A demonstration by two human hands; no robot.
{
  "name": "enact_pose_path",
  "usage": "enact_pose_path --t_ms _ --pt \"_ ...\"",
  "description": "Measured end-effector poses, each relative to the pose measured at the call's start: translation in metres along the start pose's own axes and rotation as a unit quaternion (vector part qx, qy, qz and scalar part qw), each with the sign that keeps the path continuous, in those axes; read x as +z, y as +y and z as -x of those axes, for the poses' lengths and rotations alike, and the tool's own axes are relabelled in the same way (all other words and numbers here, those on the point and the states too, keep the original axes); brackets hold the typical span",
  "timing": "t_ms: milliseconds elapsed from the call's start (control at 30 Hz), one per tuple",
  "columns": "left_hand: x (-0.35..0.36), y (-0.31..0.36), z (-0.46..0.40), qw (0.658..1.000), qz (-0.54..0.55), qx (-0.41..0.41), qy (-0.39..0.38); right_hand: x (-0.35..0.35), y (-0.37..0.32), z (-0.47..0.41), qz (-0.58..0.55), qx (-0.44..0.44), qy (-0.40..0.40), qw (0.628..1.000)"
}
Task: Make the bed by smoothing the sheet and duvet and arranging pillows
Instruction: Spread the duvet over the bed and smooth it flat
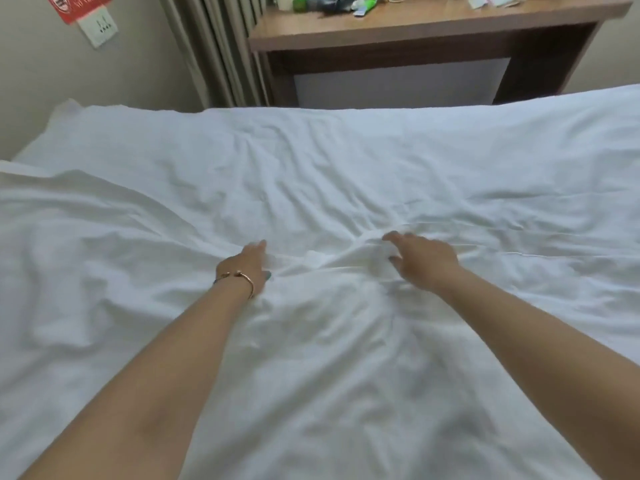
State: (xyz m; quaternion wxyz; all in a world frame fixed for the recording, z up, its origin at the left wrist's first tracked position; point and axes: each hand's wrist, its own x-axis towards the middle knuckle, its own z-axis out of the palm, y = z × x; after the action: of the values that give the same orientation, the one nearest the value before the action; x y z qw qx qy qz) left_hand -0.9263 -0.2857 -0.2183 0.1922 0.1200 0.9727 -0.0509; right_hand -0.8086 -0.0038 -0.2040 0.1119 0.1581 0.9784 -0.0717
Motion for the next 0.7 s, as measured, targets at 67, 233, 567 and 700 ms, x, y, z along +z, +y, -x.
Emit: enact_pose_path --t_ms 67,233,567,700 --pt "0.004 -0.010 -0.010 0.999 0.000 0.038 -0.031 0.017 -0.027 -0.013 -0.071 -0.044 0.022 0.996" --pt "0.023 -0.013 -0.027 0.998 0.009 0.049 0.036 0.058 -0.043 -0.048 -0.120 0.020 0.023 0.992" --pt "0.010 -0.041 -0.058 0.974 0.181 0.043 0.133 0.049 -0.046 -0.069 -0.378 -0.012 0.171 0.910" --pt "0.073 -0.037 -0.070 0.986 -0.007 0.036 0.161 0.102 -0.048 -0.079 -0.041 -0.005 0.059 0.997"
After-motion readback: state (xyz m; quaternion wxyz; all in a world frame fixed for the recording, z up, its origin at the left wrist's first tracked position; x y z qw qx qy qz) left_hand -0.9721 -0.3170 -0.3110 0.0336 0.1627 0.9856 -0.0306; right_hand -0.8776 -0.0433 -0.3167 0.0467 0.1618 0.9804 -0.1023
